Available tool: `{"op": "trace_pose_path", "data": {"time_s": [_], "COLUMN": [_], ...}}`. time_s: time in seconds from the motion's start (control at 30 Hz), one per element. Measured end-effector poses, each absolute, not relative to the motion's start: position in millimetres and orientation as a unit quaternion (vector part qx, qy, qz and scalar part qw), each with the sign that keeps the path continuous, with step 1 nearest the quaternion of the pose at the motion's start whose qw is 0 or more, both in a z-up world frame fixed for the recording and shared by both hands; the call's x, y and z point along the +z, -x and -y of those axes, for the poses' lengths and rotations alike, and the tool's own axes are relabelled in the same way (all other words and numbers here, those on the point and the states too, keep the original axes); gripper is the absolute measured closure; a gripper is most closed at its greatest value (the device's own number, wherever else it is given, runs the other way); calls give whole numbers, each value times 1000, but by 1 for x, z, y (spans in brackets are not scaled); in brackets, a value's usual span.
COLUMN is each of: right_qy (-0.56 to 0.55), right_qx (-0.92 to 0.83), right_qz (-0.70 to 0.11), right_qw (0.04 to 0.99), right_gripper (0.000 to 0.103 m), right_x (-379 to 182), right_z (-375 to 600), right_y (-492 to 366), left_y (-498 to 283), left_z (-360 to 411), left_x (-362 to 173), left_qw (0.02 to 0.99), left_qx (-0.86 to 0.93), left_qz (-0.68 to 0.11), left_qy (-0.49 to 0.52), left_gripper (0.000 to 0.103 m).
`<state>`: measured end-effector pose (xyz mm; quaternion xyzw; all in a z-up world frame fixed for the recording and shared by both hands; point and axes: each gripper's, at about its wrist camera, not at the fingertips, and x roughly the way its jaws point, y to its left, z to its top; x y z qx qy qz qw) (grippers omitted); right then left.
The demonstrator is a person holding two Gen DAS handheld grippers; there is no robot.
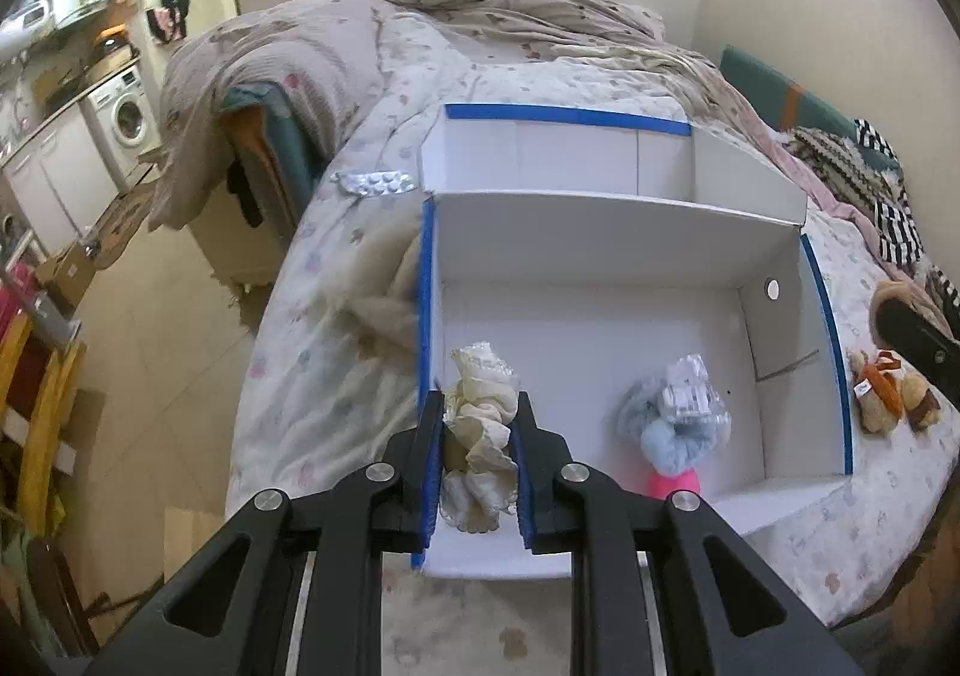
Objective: Organize soft objects
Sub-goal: 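Carry the sponge and cream scrunchie into the box and open both tools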
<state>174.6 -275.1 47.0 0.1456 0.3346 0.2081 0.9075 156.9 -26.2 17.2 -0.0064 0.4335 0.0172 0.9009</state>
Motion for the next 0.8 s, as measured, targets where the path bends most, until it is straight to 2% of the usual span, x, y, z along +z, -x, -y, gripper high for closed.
{"op": "trace_pose_path", "data": {"time_s": [0.17, 0.4, 0.6, 0.8], "right_qy": [-154, -120, -79, -72], "right_qx": [189, 142, 103, 86], "right_qz": [-361, -443, -505, -523], "right_qw": [900, 877, 853, 845], "right_gripper": [90, 90, 90, 90], "right_x": [21, -28, -63, -76], "right_z": [283, 271, 264, 263], "right_y": [-194, -211, -217, -219], "left_y": [-176, -193, -195, -193], "left_z": [39, 46, 48, 50], "left_x": [-5, -51, -57, -60], "left_qw": [898, 879, 875, 872], "left_qx": [7, 1, -2, -5], "left_qz": [-440, -477, -483, -489], "left_qy": [-13, -6, -10, -14], "left_gripper": [85, 84, 84, 84]}}
